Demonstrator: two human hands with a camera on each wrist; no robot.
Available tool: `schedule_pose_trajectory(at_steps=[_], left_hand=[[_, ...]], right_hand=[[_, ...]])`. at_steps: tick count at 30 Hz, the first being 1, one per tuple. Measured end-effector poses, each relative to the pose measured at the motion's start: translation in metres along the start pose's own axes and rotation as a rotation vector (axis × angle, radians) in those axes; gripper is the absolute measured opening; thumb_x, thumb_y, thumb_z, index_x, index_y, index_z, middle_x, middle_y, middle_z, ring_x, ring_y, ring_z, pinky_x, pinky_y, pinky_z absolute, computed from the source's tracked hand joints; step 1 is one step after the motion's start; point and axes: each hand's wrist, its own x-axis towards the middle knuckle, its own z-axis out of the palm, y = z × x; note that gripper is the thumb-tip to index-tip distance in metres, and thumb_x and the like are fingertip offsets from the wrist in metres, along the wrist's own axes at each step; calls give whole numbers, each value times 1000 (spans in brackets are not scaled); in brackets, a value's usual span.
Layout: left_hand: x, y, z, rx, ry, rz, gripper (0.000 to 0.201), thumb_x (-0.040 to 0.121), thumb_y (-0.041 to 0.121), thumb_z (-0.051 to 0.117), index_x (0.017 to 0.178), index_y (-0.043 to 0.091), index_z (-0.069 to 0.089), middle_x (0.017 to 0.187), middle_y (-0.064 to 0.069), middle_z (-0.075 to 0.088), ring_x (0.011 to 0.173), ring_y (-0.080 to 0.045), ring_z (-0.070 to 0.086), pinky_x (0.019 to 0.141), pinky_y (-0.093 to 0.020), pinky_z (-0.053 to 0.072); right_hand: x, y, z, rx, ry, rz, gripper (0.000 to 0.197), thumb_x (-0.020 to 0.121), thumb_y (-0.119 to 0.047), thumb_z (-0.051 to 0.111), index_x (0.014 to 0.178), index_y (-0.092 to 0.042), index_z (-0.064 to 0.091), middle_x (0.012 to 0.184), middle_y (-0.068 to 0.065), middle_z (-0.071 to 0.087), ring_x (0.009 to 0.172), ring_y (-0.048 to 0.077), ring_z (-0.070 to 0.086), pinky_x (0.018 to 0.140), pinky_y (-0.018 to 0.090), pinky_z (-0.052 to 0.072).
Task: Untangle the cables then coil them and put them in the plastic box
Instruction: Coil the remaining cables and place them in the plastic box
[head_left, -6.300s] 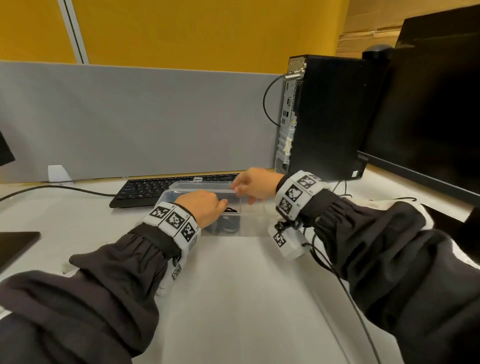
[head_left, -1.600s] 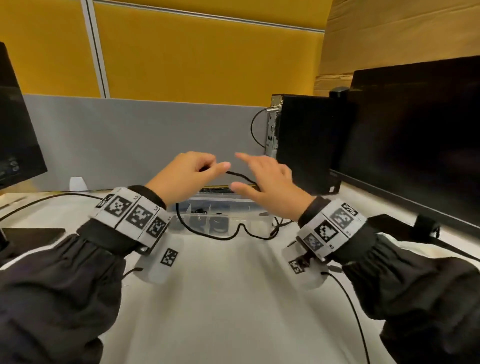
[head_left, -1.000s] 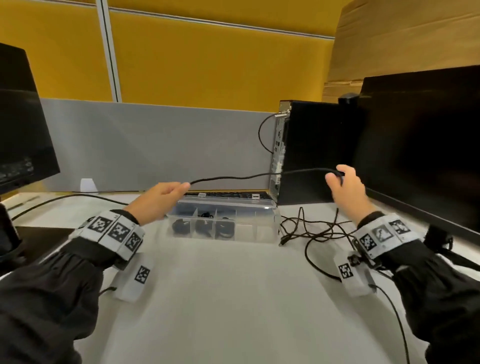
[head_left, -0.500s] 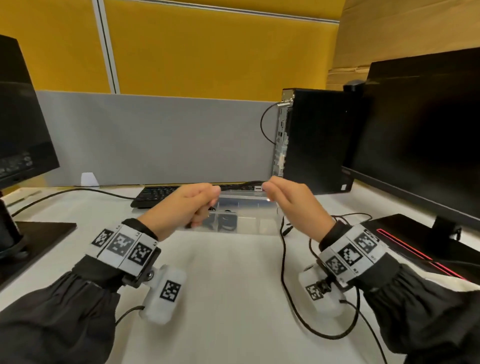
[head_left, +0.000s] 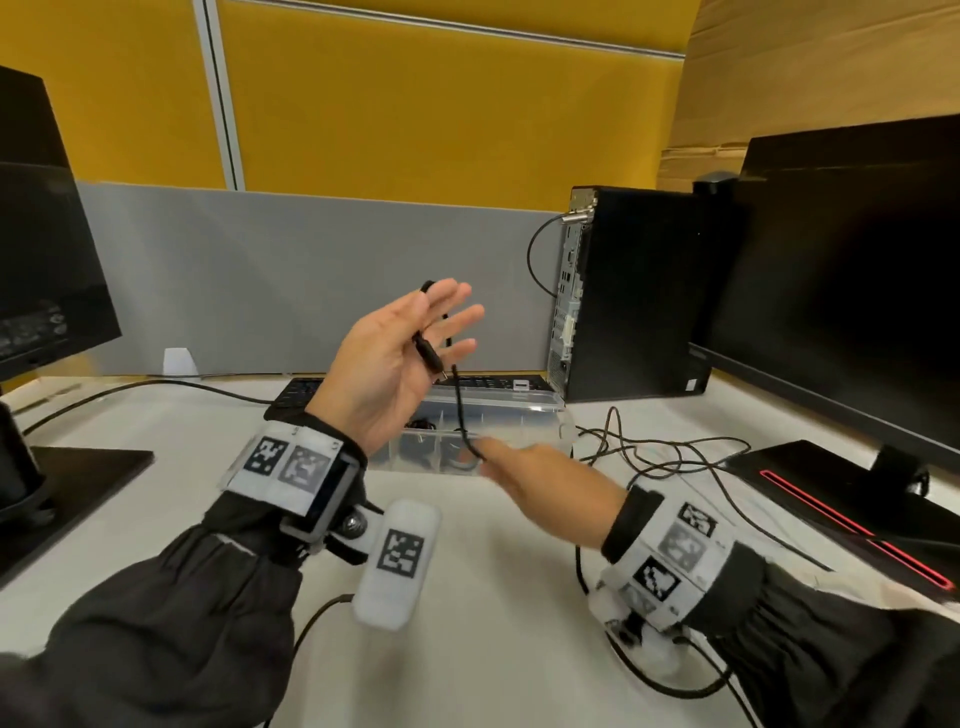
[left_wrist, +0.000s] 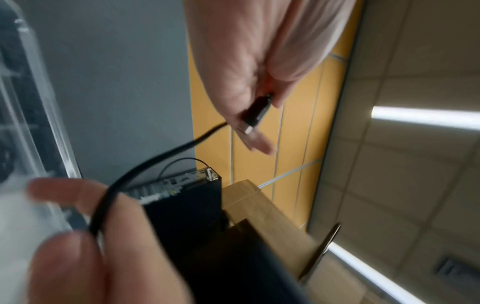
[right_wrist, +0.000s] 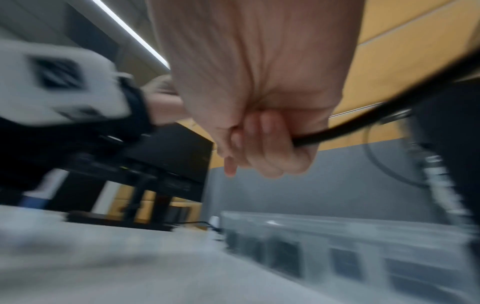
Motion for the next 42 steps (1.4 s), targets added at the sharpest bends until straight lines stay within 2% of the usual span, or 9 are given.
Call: schedule_pose_trajectory(at_steps=[4,7,10,16,21,24,29,35,42], left_hand=[[8,-16,-16,764,55,203,34,100,15,38,131,8,49,128,-2,56,113,-15,57,91,-25,49],[6,-21,-35,1458,-133,367,28,98,10,41,122,8,56,115,-4,65,105,-21,62,88,-28,47],[-1,-18,-45,1654,-372,237,17,99,15,35,98,11,51,90,-3,66,81,-22,62,75,-39,51],[0,-8,-63,1878,-438,95,33,99,40,22,84,18,42,71,1,53,63,-16,50,59,-30,39],[13,14,-85,1979,-234,300,42,95,43,19,82,13,45,68,-2,52,62,-23,49,54,-33,35],[17,17,-88,2011,-133,443,38,95,39,20,80,12,41,61,-6,49,55,-27,46,50,-32,34],[14,13,-82,1873,-26,331,38,100,33,25,79,7,42,58,-9,47,57,-30,46,51,-34,30],[4,3,-68,1717,-27,267,46,100,35,25,80,5,53,68,-14,59,65,-30,55,60,-37,42],[-5,-11,-51,1845,-9,138,40,101,33,26,70,16,45,57,1,44,58,-20,46,57,-30,34]], right_hand=[[-8,-27,-9,119,17,-116,27,101,-33,28,118,-22,46,104,9,64,92,28,60,81,42,49],[-12,-22,-30,112,145,-126,24,100,-33,32,106,-21,52,86,3,61,73,20,56,72,40,48],[-14,-7,-45,141,166,-76,21,100,-28,36,95,-22,55,79,-7,55,67,8,48,68,27,44],[-21,22,-58,130,-103,79,23,101,-26,35,85,-25,51,72,-13,46,65,3,44,62,11,36],[-30,35,-61,311,-334,185,29,101,-27,36,76,-21,49,66,-2,41,55,10,35,50,14,34],[-29,30,-66,286,-350,146,30,100,-30,38,74,-22,51,61,-5,48,50,8,38,52,12,37],[-17,29,-73,103,-313,179,28,99,-33,41,82,-24,62,73,-7,58,72,9,53,78,21,44],[3,37,-69,249,-23,362,18,92,-33,55,84,-18,60,74,-2,61,42,5,50,41,16,44],[7,31,-57,467,-100,225,26,92,-30,55,117,-21,55,96,-11,59,86,6,60,82,19,44]])
